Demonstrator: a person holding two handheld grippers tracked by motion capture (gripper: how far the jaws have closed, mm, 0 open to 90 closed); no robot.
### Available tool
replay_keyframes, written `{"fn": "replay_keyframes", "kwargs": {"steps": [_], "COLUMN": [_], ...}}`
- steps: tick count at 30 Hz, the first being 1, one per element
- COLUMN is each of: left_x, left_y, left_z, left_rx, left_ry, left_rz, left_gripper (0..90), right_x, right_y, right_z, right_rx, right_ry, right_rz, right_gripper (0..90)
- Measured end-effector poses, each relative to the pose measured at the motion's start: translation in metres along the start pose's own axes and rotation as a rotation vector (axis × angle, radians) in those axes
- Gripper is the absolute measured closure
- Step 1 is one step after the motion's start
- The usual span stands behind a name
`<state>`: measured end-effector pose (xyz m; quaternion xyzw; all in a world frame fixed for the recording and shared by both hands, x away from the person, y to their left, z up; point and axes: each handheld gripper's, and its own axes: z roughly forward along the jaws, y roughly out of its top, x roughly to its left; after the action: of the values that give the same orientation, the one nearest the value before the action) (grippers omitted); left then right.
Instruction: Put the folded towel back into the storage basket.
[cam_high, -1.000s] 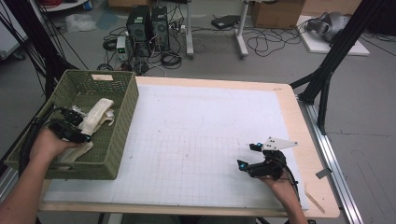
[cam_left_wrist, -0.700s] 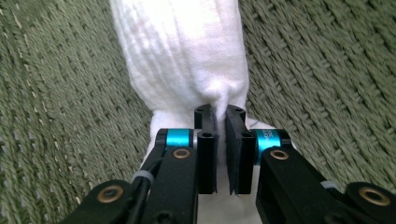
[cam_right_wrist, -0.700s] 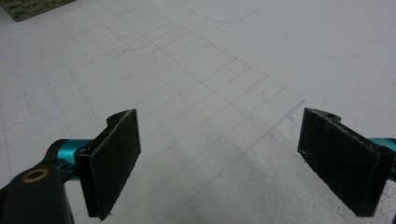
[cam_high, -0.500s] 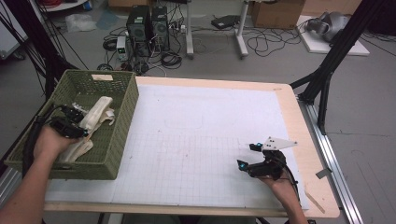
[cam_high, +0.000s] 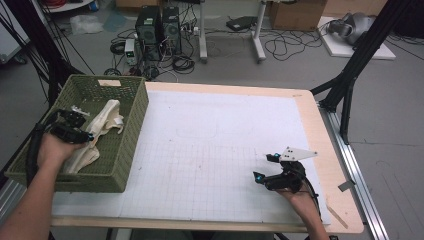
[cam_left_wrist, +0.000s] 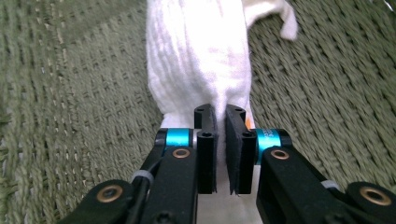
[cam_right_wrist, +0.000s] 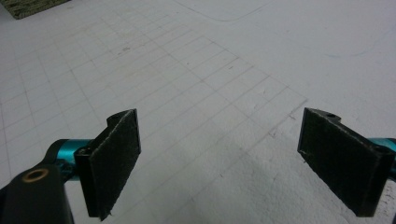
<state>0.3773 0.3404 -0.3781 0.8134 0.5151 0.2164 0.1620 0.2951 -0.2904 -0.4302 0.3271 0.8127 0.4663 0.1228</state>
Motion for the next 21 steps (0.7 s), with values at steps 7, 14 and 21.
{"fn": "replay_keyframes", "kwargs": {"steps": [7, 14, 21], "left_x": [-0.007, -0.008, -0.006], "left_y": [0.000, -0.002, -0.012], "left_z": [-0.002, -0.008, -0.009], "left_rx": [0.012, 0.031, 0.116], "left_ry": [-0.029, -0.003, 0.040], "left_rz": [0.057, 0.100, 0.136], "left_gripper": [69.7, 59.9, 54.1], "right_x": [0.001, 0.000, 0.000], "right_y": [0.000, 0.000, 0.000], "right_z": [0.000, -0.001, -0.001], "right_rx": [-0.001, -0.006, -0.007], "right_ry": [-0.001, -0.002, -0.004], "right_rz": [0.003, 0.005, 0.004], "right_gripper": [12.6, 12.6, 12.6]}}
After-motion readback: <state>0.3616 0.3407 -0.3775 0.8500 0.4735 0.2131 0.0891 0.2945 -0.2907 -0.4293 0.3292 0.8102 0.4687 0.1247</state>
